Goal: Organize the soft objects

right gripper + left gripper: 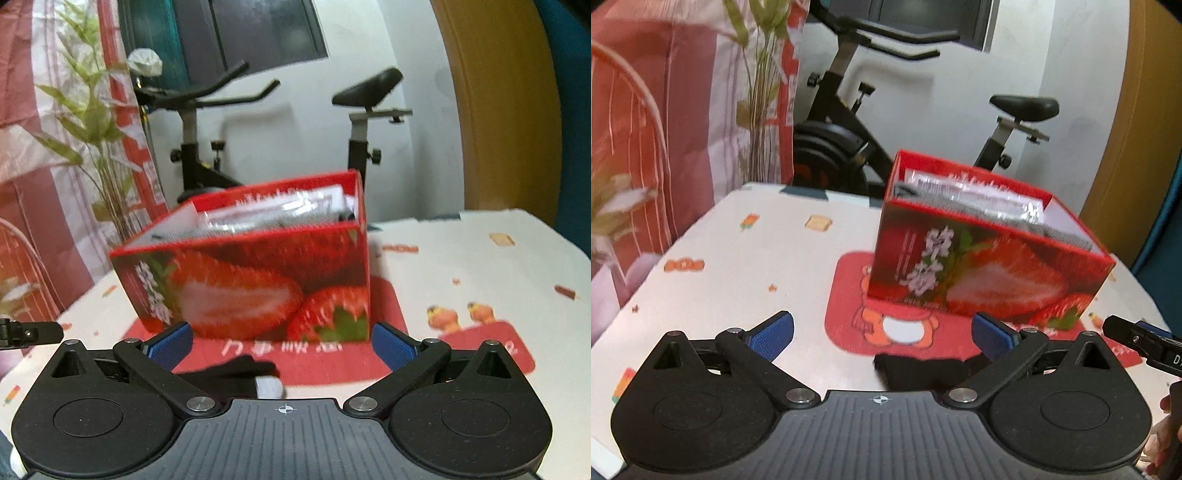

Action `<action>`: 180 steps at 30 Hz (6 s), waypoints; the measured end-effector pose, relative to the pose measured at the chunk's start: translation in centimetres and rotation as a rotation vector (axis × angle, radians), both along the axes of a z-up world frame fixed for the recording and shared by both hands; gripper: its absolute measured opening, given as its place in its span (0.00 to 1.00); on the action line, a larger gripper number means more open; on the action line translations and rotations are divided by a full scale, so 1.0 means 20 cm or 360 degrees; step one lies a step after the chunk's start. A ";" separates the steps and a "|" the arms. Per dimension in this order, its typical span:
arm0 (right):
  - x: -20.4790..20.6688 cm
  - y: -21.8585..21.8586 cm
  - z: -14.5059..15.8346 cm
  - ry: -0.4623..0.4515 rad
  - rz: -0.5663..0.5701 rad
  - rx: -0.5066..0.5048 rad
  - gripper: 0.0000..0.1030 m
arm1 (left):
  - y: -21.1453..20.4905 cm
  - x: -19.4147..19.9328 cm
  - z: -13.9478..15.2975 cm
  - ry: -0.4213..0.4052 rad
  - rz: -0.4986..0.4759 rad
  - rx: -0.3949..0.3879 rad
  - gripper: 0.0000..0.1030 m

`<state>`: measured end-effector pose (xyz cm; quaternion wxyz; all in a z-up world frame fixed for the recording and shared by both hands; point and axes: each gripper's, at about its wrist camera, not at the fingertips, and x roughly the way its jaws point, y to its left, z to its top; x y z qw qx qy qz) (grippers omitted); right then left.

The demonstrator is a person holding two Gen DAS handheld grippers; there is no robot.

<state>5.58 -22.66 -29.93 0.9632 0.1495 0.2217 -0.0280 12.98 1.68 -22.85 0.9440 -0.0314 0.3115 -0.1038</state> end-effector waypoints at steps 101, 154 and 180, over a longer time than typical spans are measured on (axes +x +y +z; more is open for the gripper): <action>0.84 -0.06 0.46 -0.0098 0.0443 -0.0199 0.20 | -0.34 0.63 0.23 -0.0124 -0.0443 -0.0163 0.18; -0.25 0.08 1.25 -0.0320 0.0145 -0.0134 1.00 | -0.14 -0.24 0.96 -0.0583 -0.0047 0.0269 1.00; -0.73 0.34 1.42 -0.0354 0.0130 -0.0298 1.00 | 0.00 -0.94 1.15 -0.0695 0.0149 0.0208 1.00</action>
